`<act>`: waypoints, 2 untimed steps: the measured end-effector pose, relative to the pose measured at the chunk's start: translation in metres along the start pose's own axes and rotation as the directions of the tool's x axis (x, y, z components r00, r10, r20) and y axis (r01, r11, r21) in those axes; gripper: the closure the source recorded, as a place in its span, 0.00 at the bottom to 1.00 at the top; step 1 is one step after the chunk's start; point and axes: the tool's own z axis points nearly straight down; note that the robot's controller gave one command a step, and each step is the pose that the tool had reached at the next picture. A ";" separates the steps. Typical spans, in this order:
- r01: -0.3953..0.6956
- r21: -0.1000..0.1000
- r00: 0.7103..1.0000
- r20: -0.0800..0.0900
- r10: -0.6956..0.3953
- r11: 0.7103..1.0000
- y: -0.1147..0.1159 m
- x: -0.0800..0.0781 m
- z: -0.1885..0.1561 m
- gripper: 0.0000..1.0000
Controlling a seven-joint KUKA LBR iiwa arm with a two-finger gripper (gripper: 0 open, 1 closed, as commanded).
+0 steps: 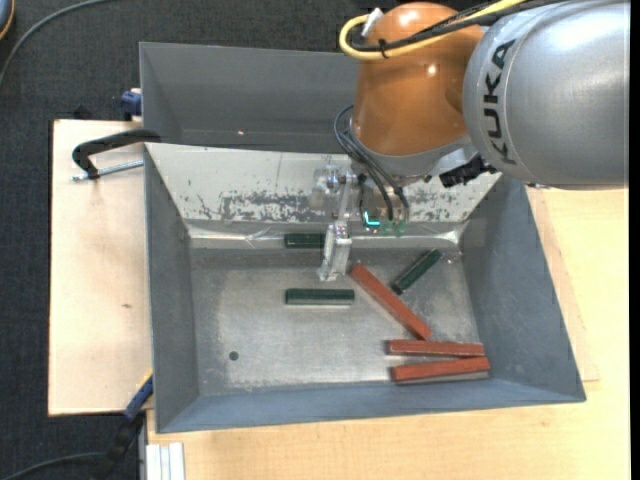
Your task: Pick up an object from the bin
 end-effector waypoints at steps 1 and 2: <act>0.230 0.001 0.973 -0.004 -0.230 0.973 -0.039 0.056 0.149 0.00; 0.230 0.000 0.973 0.003 -0.230 0.973 -0.038 0.054 0.146 1.00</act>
Offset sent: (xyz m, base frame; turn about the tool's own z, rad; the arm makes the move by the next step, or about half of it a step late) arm -0.0553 -0.0386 -0.1473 -0.2332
